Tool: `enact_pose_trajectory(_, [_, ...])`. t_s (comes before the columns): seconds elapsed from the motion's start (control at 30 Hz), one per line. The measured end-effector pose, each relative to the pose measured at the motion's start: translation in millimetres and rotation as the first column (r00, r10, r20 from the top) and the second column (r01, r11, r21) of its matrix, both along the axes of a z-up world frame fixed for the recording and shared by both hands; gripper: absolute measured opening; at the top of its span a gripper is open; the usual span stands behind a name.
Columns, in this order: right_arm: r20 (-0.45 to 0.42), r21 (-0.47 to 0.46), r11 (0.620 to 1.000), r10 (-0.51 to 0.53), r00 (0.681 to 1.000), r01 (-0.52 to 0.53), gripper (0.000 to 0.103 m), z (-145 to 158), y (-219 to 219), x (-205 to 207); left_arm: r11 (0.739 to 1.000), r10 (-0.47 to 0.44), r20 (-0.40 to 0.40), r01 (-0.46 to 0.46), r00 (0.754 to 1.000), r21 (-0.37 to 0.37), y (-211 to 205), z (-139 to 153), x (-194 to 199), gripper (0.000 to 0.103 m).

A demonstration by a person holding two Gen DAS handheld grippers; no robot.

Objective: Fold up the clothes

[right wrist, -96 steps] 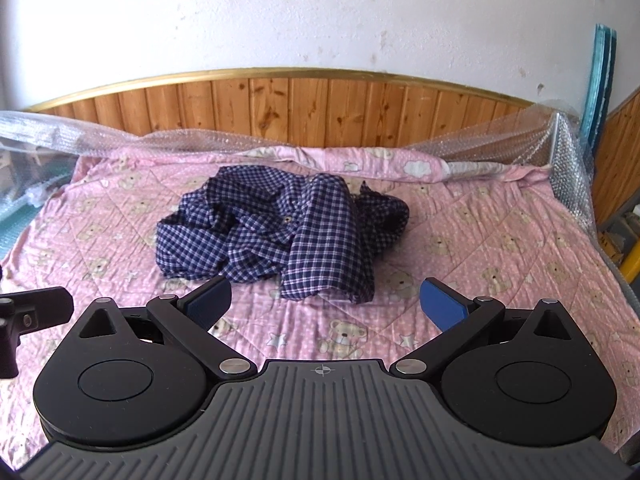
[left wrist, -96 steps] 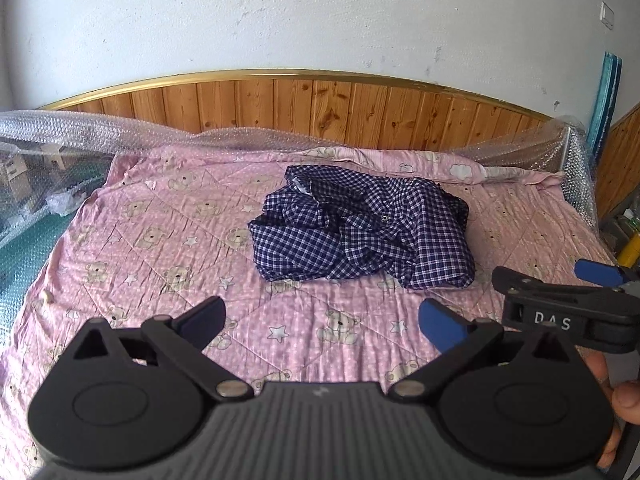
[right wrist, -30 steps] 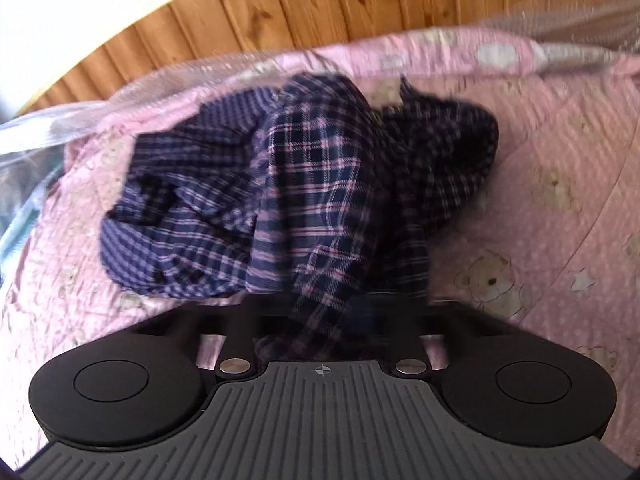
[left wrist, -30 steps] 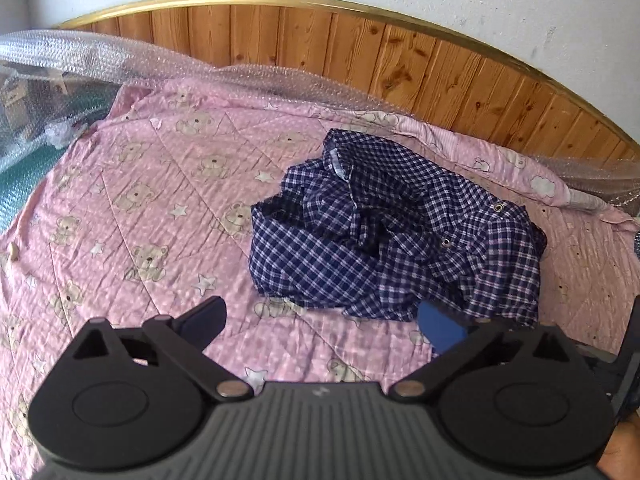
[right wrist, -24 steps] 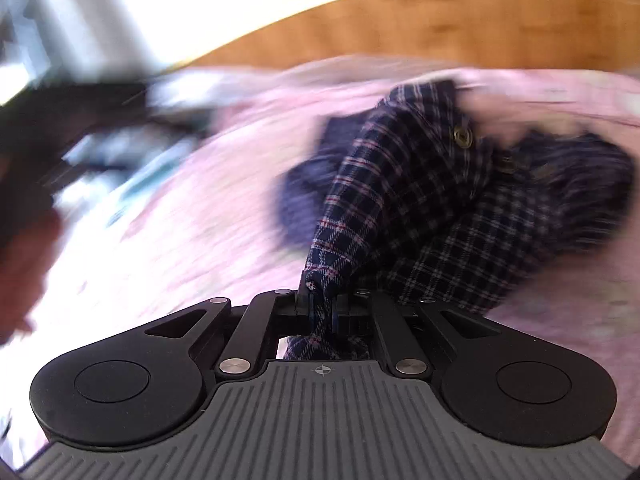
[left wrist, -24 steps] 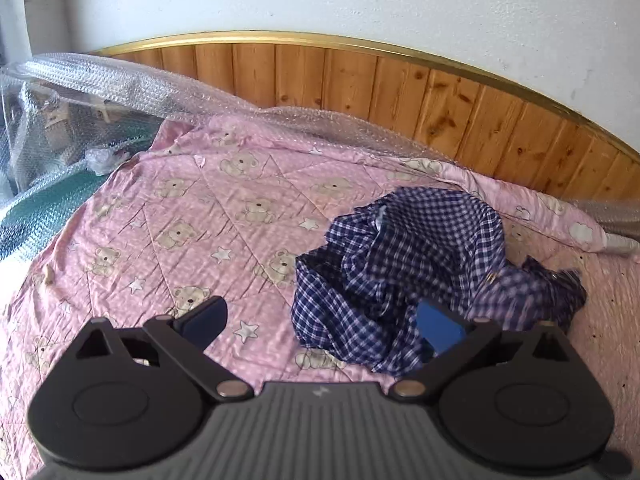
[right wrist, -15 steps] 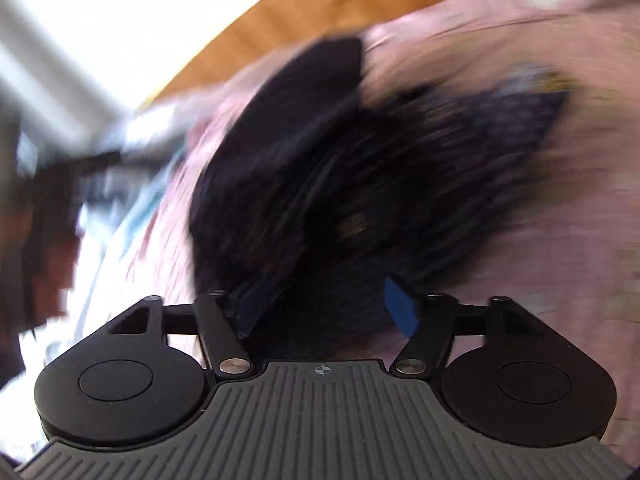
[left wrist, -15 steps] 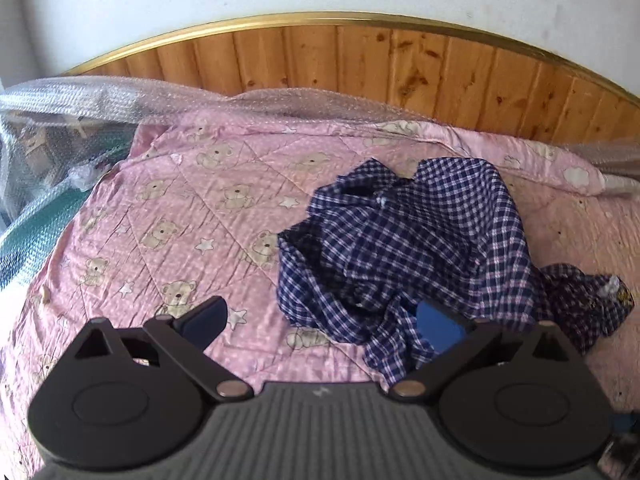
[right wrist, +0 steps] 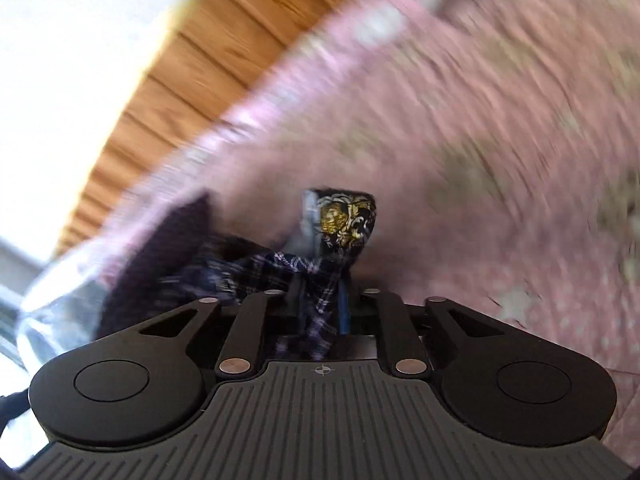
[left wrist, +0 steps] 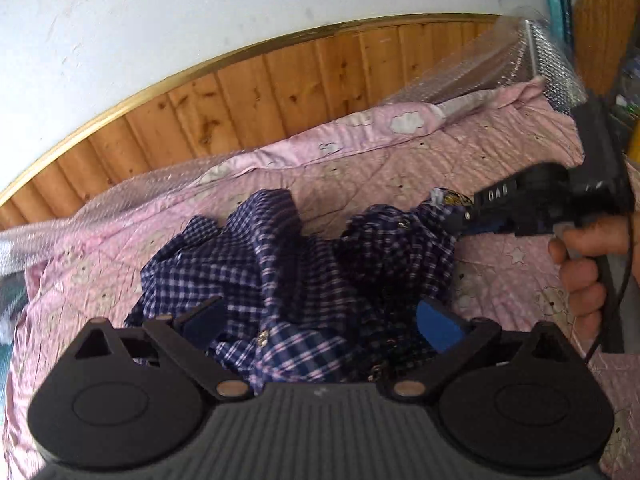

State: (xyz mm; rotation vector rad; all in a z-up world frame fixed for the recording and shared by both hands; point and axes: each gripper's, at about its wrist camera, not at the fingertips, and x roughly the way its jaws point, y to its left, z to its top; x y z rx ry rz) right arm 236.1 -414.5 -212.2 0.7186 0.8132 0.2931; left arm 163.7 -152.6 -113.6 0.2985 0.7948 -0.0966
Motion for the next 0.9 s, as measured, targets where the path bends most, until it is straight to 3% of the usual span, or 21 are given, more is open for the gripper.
enact_pose_trajectory(0.2, [0.106,0.086,0.996,0.021,0.994,-0.031,0.007,54,-9,-12,0.988,-0.155,0.050,0.154,0.987,0.013,-59,-26,12,0.103])
enact_pose_trajectory(0.27, [0.170,0.117,0.992,0.018,0.985,-0.038,0.006,75,-15,-24,0.978,-0.196,0.094,0.187,0.976,0.095,-79,-36,16,0.103])
enact_pose_trajectory(0.3, [0.201,0.132,0.990,0.015,0.979,-0.043,0.006,86,-18,-30,0.972,-0.202,0.114,0.185,0.973,0.141,-86,-40,19,0.084])
enact_pose_trajectory(0.33, [0.232,0.147,0.988,0.012,0.973,-0.048,0.006,97,-21,-36,0.966,-0.207,0.133,0.181,0.969,0.185,-91,-44,21,0.037])
enact_pose_trajectory(0.37, [0.263,0.162,0.985,0.009,0.965,-0.053,0.000,108,-23,-42,0.974,-0.192,0.120,0.174,0.974,0.143,-85,-38,26,0.012])
enact_pose_trajectory(0.4, [0.294,0.176,0.983,0.005,0.956,-0.059,0.000,119,-26,-47,0.983,-0.172,0.101,0.164,0.980,0.083,-75,-30,30,0.004])
enact_pose_trajectory(0.47, [0.354,0.205,0.976,-0.005,0.935,-0.072,0.000,140,-32,-59,0.990,-0.129,0.088,0.133,0.988,-0.042,-50,-6,36,0.004])
enact_pose_trajectory(0.57, [0.460,0.216,0.976,-0.071,0.885,-0.034,0.015,175,-48,-80,0.966,-0.063,0.187,0.107,0.980,-0.234,17,71,19,0.003])
enact_pose_trajectory(0.6, [0.471,0.175,0.985,-0.077,0.879,-0.008,0.028,181,-49,-84,0.952,-0.027,0.228,0.095,0.973,-0.291,44,103,7,0.003])
enact_pose_trajectory(0.63, [0.476,0.127,0.992,-0.075,0.876,0.016,0.050,184,-48,-86,0.942,0.011,0.279,0.084,0.960,-0.326,70,138,-9,0.003])
enact_pose_trajectory(0.67, [0.480,0.080,0.996,-0.074,0.874,0.040,0.057,187,-47,-88,0.928,0.051,0.335,0.079,0.941,-0.363,99,169,-31,0.003])
enact_pose_trajectory(0.77, [0.420,-0.066,0.998,0.008,0.907,0.021,0.061,174,-10,-86,0.900,0.194,0.466,0.033,0.863,-0.435,184,235,-99,0.003])
enact_pose_trajectory(0.83, [0.377,-0.178,0.984,0.098,0.921,-0.031,0.076,160,34,-85,0.887,0.276,0.410,-0.065,0.869,-0.457,239,228,-125,0.003])
enact_pose_trajectory(0.9, [0.323,-0.279,0.956,0.185,0.928,-0.093,0.080,143,80,-82,0.855,0.344,0.309,-0.160,0.887,-0.493,290,206,-144,0.003])
